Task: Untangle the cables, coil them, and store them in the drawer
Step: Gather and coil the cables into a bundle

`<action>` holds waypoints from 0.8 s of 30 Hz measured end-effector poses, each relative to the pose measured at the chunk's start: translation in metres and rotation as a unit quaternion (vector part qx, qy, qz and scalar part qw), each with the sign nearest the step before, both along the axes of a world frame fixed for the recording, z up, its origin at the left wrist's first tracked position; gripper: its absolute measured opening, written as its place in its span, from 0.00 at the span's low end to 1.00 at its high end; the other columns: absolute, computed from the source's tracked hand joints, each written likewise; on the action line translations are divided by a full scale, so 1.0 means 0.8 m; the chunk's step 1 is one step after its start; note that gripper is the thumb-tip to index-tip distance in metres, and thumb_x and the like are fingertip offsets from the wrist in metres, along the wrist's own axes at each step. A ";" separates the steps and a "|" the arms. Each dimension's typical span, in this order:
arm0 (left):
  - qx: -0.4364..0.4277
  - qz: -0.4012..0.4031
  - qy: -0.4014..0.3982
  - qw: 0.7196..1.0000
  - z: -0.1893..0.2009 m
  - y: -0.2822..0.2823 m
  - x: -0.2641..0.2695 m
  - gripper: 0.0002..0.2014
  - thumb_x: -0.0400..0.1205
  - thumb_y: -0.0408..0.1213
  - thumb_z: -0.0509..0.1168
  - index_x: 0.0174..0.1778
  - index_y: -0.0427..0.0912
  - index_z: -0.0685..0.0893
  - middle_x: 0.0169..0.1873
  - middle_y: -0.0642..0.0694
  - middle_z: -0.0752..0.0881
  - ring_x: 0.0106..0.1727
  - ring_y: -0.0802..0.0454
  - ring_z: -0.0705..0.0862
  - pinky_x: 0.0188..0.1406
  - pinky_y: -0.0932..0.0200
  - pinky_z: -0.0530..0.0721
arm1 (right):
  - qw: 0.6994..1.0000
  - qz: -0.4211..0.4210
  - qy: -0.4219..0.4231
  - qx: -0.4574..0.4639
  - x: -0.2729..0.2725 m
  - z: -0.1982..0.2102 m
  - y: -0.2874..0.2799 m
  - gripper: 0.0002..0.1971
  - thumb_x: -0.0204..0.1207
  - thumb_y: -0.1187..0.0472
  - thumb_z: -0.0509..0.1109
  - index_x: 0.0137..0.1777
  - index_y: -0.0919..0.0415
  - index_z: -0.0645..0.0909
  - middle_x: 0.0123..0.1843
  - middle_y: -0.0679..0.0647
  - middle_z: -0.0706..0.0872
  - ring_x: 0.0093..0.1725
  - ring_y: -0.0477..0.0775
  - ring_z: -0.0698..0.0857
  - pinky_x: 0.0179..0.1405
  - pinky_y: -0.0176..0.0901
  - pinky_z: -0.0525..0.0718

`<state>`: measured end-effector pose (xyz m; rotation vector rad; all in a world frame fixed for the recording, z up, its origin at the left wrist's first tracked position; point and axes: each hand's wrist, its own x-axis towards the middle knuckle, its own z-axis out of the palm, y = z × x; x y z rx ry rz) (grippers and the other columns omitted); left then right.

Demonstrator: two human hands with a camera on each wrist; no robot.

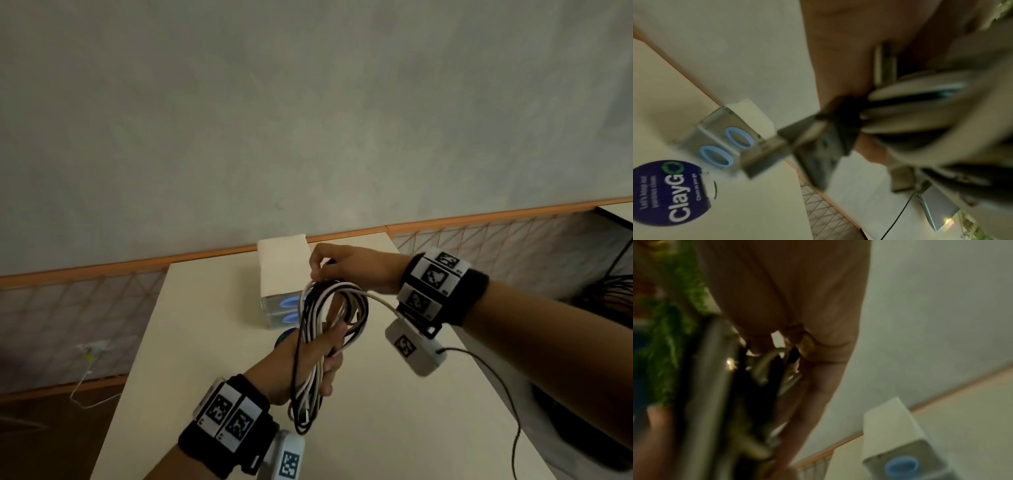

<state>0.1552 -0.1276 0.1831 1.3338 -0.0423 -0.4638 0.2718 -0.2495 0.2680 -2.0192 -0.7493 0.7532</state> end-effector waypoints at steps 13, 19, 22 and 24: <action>-0.102 -0.040 0.189 0.976 -0.004 0.015 -0.002 0.20 0.76 0.56 0.66 0.34 0.42 0.74 0.18 0.50 0.70 0.15 0.56 0.69 0.19 0.64 0.71 | 0.989 -0.005 0.135 0.066 -0.038 -0.021 -0.027 0.17 0.80 0.57 0.68 0.66 0.63 0.76 0.41 0.54 0.88 0.37 0.60 0.89 0.28 0.55 0.90; -0.311 -0.105 0.179 0.928 -0.017 0.024 -0.009 0.27 0.81 0.55 0.62 0.61 0.32 0.75 0.39 0.40 0.82 0.33 0.51 0.82 0.40 0.56 0.81 | 0.984 -0.065 0.060 0.158 -0.044 -0.041 -0.030 0.13 0.81 0.59 0.66 0.59 0.68 0.82 0.29 0.49 0.83 0.24 0.50 0.83 0.19 0.39 0.83; -0.346 -0.095 0.193 0.913 -0.022 0.028 -0.014 0.39 0.79 0.62 0.55 0.71 0.28 0.71 0.50 0.31 0.82 0.41 0.39 0.83 0.49 0.45 0.77 | 0.985 -0.065 0.046 0.152 -0.043 -0.040 -0.033 0.11 0.80 0.59 0.68 0.56 0.65 0.83 0.27 0.48 0.85 0.23 0.50 0.83 0.21 0.39 0.83; -0.321 -0.097 0.198 0.921 -0.028 0.033 -0.012 0.52 0.70 0.74 0.56 0.72 0.28 0.71 0.50 0.29 0.83 0.45 0.35 0.82 0.54 0.40 0.77 | 0.991 -0.063 0.006 0.122 -0.040 -0.043 -0.034 0.10 0.79 0.59 0.69 0.56 0.64 0.84 0.26 0.44 0.85 0.25 0.43 0.83 0.24 0.33 0.82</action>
